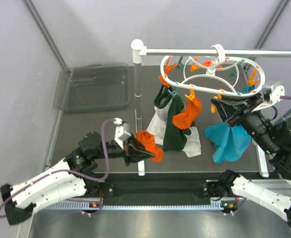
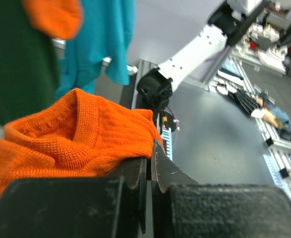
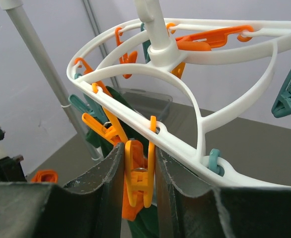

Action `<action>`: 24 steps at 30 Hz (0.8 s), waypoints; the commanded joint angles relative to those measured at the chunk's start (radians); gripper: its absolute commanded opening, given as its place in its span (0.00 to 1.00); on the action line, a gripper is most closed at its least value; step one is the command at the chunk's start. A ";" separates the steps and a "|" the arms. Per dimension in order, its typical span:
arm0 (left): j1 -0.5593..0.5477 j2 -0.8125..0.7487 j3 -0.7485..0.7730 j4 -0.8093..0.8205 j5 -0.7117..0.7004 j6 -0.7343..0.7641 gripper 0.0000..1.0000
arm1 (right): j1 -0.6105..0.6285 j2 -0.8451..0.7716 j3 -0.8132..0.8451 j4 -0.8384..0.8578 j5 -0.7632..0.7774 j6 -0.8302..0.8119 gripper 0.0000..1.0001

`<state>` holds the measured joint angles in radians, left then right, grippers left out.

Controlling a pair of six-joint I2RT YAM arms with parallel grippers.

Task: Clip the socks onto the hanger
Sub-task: Clamp the sock onto the hanger.

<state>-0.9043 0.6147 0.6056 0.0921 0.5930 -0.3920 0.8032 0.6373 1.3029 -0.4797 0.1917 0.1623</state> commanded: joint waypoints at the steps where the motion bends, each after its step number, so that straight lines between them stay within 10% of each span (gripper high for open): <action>1: -0.193 0.077 0.069 0.050 -0.258 0.125 0.00 | 0.011 0.021 0.002 -0.082 -0.043 0.019 0.00; 7: -0.467 0.282 0.264 0.006 -0.438 0.290 0.00 | 0.011 -0.002 -0.008 -0.077 -0.055 0.054 0.00; 24: -0.472 0.698 0.490 0.222 -0.240 0.412 0.00 | 0.011 -0.050 -0.017 -0.089 -0.158 0.117 0.00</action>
<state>-1.3743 1.3060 1.0348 0.1921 0.3252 -0.0078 0.8032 0.6025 1.3022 -0.4889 0.1104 0.2569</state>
